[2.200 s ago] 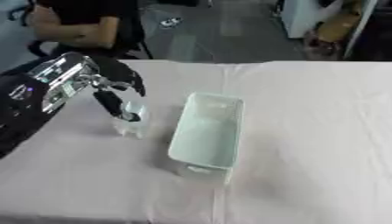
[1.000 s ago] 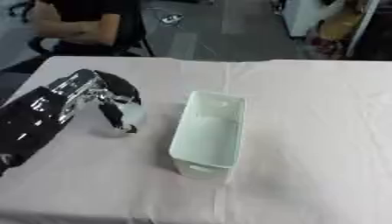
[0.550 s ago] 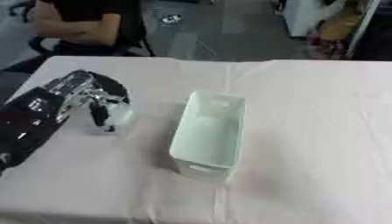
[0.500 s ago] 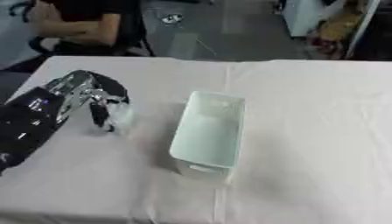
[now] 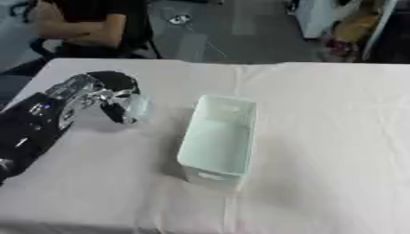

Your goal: Pick up objects on the table and place them in the box.

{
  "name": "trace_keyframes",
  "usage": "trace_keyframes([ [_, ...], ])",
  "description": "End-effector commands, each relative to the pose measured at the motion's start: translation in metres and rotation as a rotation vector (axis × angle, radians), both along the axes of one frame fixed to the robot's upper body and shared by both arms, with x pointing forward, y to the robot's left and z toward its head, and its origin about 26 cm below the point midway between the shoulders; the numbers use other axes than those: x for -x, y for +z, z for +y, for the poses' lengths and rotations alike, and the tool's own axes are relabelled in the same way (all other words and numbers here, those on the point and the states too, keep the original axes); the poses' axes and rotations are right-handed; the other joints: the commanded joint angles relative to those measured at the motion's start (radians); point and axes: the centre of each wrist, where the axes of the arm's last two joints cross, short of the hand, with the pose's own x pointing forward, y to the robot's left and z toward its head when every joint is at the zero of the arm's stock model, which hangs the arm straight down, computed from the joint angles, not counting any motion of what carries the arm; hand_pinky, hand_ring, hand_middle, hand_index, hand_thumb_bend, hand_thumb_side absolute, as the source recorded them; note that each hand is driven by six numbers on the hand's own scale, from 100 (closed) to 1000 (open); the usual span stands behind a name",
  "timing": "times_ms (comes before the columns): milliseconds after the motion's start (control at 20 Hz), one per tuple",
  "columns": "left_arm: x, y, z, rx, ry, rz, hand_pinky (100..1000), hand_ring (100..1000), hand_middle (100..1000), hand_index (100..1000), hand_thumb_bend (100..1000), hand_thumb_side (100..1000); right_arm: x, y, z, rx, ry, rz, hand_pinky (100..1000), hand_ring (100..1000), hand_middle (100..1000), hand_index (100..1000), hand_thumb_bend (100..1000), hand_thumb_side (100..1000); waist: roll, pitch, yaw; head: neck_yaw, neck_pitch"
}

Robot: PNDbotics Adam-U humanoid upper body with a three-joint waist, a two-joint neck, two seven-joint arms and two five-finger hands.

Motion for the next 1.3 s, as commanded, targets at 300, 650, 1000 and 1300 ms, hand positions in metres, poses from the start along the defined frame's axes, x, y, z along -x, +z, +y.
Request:
trace_keyframes([
  [300, 0.002, 0.024, 0.014, 0.218, 0.091, -0.107, 100, 100, 100, 100, 100, 505, 0.002, 0.011, -0.002, 0.023, -0.009, -0.031, 892, 919, 911, 938, 100, 640, -0.003, -0.007, 0.000, -0.015, -0.009],
  [650, 0.011, 0.061, 0.011, 0.799, 0.207, -0.369, 100, 100, 100, 100, 100, 586, 0.003, 0.011, -0.003, 0.019, -0.015, -0.032, 892, 919, 911, 939, 100, 639, -0.006, -0.008, 0.003, -0.022, -0.010],
  [1000, 0.011, 0.087, -0.002, 1.072, 0.190, -0.473, 100, 100, 100, 100, 100, 619, 0.003, 0.011, -0.003, 0.017, -0.016, -0.033, 892, 919, 911, 939, 100, 641, -0.006, -0.010, 0.003, -0.024, -0.010],
  [1300, 0.008, 0.096, -0.027, 1.123, 0.101, -0.455, 100, 100, 100, 100, 100, 619, 0.003, 0.010, -0.003, 0.017, -0.013, -0.031, 892, 919, 911, 939, 100, 642, -0.007, -0.010, 0.002, -0.021, -0.010],
])
